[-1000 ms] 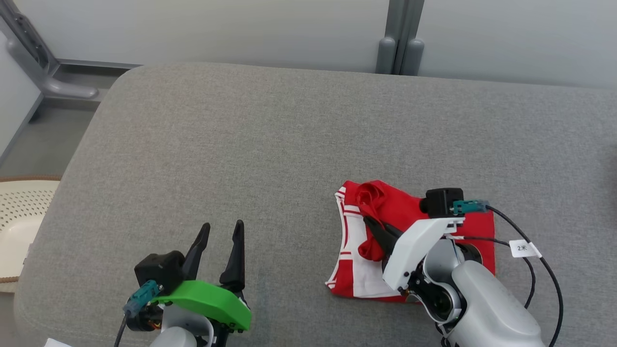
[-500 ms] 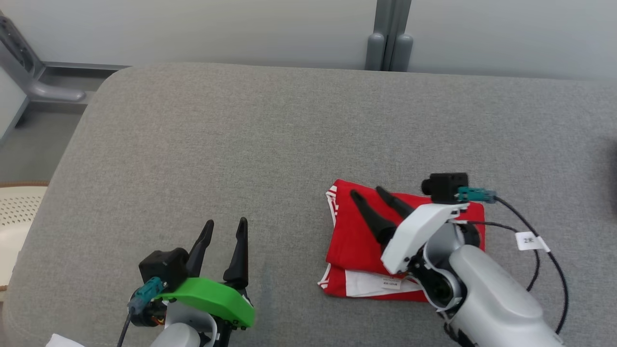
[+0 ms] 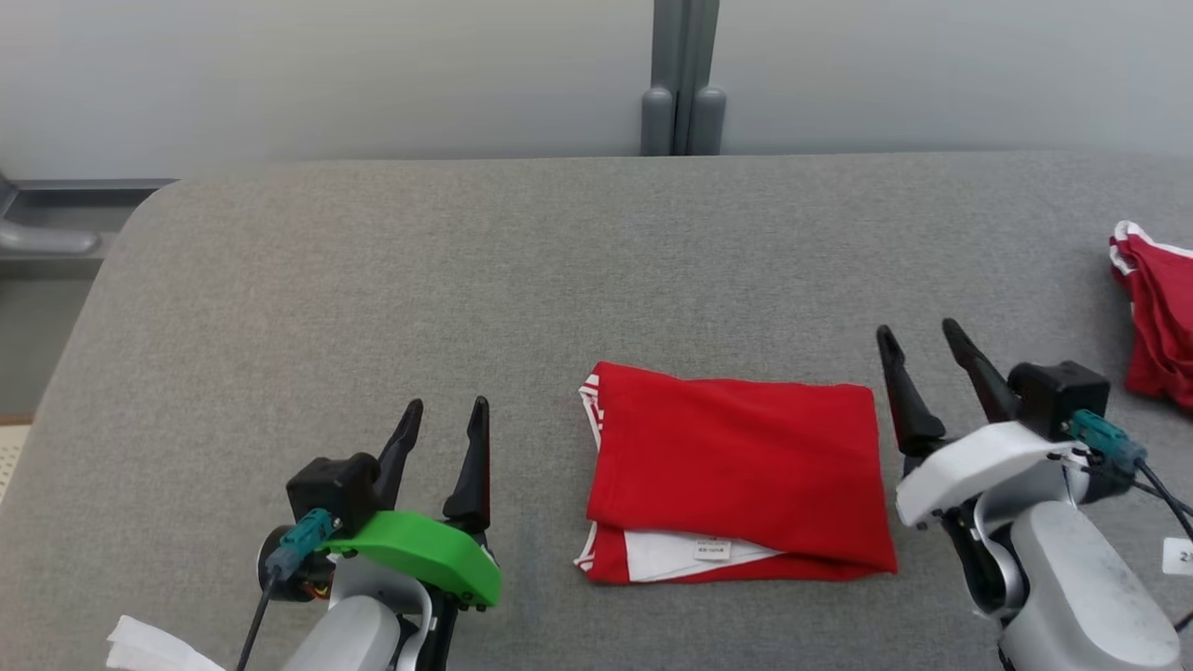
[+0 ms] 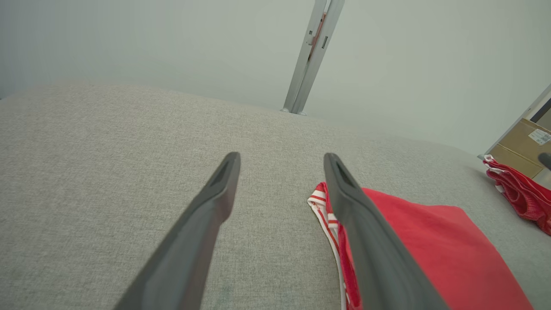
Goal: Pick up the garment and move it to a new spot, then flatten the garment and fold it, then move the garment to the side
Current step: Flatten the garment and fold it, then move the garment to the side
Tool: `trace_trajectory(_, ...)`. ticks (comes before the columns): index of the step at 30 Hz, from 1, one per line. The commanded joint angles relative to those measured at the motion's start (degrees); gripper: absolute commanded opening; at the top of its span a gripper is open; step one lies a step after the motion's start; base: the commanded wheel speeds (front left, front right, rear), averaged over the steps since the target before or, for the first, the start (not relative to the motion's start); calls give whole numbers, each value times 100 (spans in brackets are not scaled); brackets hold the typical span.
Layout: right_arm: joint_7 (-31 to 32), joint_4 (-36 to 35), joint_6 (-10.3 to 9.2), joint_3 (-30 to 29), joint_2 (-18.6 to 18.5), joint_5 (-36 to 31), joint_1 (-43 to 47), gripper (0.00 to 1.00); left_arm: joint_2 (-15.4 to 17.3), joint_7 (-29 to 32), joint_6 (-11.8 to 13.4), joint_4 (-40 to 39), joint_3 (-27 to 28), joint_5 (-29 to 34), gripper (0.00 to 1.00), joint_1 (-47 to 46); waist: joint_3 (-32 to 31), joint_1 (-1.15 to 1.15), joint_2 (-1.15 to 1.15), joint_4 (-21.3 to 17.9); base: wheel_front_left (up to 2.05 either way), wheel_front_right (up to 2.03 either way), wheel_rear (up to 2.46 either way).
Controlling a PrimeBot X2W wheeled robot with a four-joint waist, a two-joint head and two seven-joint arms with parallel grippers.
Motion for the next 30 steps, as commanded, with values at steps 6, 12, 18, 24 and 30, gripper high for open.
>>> trace_trajectory(6,-137,-545,-2,-816,397,-616,800,100,-58,-43,2,-18,441,387,100,369,-241,0,0,-325,0,0,0)
trace_trajectory(12,-83,-1085,-2,-1042,696,-981,1307,100,-149,-41,-33,-166,889,775,100,848,-305,0,0,-412,0,0,0)
trace_trajectory(18,4,-1375,-2,-1026,825,-1099,1539,100,-202,-41,-69,-333,1214,1056,100,1150,-334,0,0,-401,0,0,0)
trace_trajectory(24,94,-1489,-2,-1010,850,-1115,1619,100,-277,-42,-144,-308,1323,1249,100,1215,-341,0,0,-344,0,0,0)
trace_trajectory(30,149,-1483,-2,-958,854,-1050,1621,100,-335,-42,-218,-240,1379,1342,100,1214,-340,0,0,-332,0,0,0)
